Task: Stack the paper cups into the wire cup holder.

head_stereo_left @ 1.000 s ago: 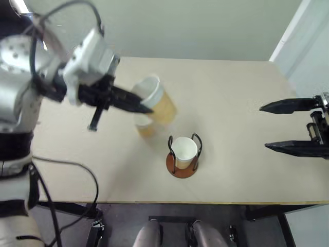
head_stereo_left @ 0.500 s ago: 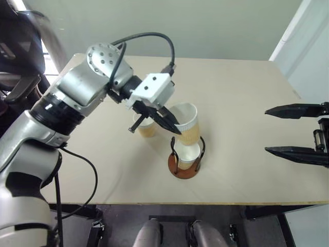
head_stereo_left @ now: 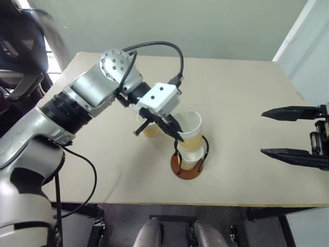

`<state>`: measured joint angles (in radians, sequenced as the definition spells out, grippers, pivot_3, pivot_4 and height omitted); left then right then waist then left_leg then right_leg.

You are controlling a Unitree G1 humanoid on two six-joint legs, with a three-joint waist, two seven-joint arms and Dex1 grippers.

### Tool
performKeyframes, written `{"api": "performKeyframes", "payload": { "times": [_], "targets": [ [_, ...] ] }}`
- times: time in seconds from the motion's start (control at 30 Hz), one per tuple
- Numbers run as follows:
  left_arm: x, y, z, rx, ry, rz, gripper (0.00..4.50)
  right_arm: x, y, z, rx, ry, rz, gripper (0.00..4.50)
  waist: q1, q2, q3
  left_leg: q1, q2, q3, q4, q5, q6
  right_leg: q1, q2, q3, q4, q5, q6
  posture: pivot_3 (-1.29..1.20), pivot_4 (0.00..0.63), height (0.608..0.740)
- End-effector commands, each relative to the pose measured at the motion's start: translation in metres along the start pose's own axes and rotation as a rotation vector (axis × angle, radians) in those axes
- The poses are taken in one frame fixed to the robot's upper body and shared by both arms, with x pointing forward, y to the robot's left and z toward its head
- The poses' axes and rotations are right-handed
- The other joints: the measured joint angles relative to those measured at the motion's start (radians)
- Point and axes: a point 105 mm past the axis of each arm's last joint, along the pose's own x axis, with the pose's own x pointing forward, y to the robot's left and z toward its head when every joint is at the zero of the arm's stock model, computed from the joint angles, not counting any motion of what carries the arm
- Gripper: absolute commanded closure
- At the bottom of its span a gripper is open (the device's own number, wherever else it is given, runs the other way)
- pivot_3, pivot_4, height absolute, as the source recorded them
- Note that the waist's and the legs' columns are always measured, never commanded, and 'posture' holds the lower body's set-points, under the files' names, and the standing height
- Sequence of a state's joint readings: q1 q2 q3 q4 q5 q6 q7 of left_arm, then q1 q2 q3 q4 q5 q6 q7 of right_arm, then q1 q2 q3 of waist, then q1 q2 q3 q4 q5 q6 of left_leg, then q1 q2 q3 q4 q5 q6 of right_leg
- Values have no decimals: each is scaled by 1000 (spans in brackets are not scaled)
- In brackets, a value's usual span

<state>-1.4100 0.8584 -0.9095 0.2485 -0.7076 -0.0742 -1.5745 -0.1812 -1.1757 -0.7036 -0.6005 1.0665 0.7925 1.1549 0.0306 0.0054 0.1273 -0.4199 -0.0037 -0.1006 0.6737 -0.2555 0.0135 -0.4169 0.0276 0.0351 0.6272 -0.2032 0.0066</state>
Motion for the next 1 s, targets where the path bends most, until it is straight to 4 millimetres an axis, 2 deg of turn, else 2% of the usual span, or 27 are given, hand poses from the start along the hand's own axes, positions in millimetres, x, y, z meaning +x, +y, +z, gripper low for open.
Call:
{"api": "performKeyframes", "payload": {
  "times": [0.03,0.2,0.3,0.47,0.67,0.8,0.87,0.97,1.0],
  "targets": [
    [-4,0,6,46,17,-27,4467,-3,0,8,-49,-8,-21,775,0,0,0,0,0,0,0,0,0,0,0,0,0,0,0,0,150,740],
    [-2,1,8,37,0,-27,4467,-2,0,7,-49,-6,-24,775,0,0,0,0,0,0,2,0,1,0,0,0,0,1,1,0,150,740],
    [-1,1,7,36,3,-29,3852,-2,-1,7,-50,-6,-27,775,0,0,0,0,0,1,3,0,1,0,0,0,0,1,1,0,150,740],
    [-2,3,5,38,5,-16,2119,-1,-1,6,-49,-1,-31,775,0,0,0,0,0,1,3,0,1,0,0,0,0,1,1,0,150,740],
    [-5,19,9,89,-35,67,63,0,-4,5,-51,-2,-31,775,1,0,0,-1,0,1,6,0,2,1,0,0,1,1,2,0,150,740],
    [-24,31,3,64,-24,192,27,0,-6,3,-56,0,-30,775,0,1,0,-2,0,2,8,-1,3,1,0,0,1,2,3,0,150,740],
    [-46,31,-21,-48,51,303,27,0,-7,2,-59,2,-29,775,0,1,-1,-2,0,2,8,-1,3,1,0,1,1,2,3,0,150,740],
    [-76,11,-64,-197,214,392,27,-2,-9,1,-61,6,-27,775,-7,4,-1,-1,0,2,7,-1,3,0,0,1,1,2,2,0,150,740],
    [-87,-1,-79,-268,251,424,27,-3,-11,1,-64,10,-27,775,-9,5,-1,0,1,3,7,-1,3,0,0,1,1,2,2,0,150,740]
  ]
}}
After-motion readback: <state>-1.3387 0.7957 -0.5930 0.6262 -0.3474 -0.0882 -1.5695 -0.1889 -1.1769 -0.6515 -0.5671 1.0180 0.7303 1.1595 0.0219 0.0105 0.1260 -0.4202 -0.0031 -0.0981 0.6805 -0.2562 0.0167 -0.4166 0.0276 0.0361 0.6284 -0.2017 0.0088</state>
